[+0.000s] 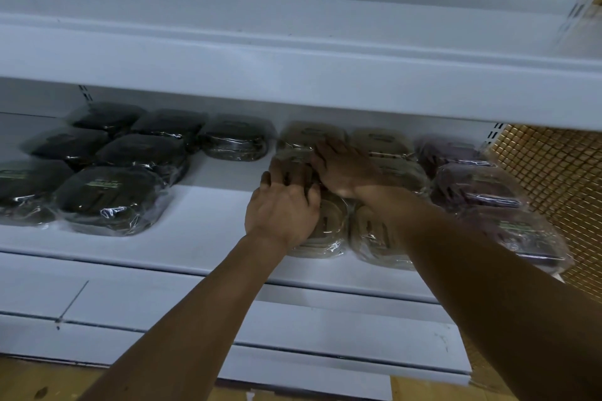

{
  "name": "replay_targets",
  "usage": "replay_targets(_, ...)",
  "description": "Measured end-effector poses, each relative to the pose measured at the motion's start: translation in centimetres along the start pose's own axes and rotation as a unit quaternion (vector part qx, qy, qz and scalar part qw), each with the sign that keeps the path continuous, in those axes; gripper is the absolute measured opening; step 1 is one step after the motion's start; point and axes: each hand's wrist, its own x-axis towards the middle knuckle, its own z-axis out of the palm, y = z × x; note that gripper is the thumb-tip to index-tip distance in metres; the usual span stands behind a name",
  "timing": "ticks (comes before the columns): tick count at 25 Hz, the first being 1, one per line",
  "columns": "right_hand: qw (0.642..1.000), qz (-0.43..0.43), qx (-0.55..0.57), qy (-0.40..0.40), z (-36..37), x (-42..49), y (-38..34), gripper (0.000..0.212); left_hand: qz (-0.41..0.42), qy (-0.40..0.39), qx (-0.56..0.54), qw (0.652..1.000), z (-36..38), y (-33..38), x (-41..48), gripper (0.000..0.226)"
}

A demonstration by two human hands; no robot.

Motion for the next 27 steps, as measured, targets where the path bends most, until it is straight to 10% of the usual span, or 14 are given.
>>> replay_targets(20, 0.994, 0.084, 0.043, 0.054, -2.4, -14.1, 2.1, 0.048, 0.077, 0.047, 0.022, 0.996, -1.4, -0.6, -3.6, 0.063)
replay_targets(27, 0.996, 0.060, -0.034, 0.056, 0.7, -18.4, 3.0, 0.087, 0.106, 0.017, 0.061, 0.992, 0.7, -1.1, -5.7, 0.077)
